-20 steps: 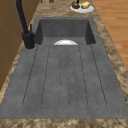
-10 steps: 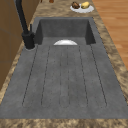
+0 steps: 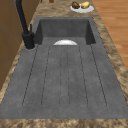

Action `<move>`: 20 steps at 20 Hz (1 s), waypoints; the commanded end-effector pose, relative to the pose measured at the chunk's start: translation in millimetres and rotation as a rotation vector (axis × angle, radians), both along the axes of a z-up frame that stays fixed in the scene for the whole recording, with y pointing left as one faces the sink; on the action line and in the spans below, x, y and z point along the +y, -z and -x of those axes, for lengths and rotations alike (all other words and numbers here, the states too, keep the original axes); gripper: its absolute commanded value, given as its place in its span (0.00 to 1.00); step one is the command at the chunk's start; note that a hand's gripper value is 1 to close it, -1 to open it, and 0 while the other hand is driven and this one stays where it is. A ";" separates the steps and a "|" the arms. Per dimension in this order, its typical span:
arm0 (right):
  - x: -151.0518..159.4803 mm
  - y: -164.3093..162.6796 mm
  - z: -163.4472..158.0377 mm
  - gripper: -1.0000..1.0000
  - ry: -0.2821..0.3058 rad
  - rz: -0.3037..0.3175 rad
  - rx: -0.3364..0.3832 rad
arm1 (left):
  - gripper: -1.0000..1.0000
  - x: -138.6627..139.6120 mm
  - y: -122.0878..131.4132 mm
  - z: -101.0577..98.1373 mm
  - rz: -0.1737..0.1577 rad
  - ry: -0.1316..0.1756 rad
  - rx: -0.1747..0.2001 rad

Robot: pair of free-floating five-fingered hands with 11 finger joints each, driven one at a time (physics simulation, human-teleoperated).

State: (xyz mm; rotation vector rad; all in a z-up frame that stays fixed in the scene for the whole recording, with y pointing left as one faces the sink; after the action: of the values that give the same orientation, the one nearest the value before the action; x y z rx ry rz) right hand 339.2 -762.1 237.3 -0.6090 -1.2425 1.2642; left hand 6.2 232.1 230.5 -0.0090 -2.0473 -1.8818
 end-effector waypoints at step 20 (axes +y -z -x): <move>-38.8 -88.6 49.2 0.00 0.064 0.191 0.191 | 0.50 0.0 0.0 0.0 0.000 0.000 0.000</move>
State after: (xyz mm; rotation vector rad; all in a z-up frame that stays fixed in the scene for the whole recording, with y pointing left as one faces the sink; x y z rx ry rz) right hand 299.7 -801.3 315.6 -0.6360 -1.0167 1.3208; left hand 6.2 232.1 230.5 -0.0090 -2.0473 -1.8818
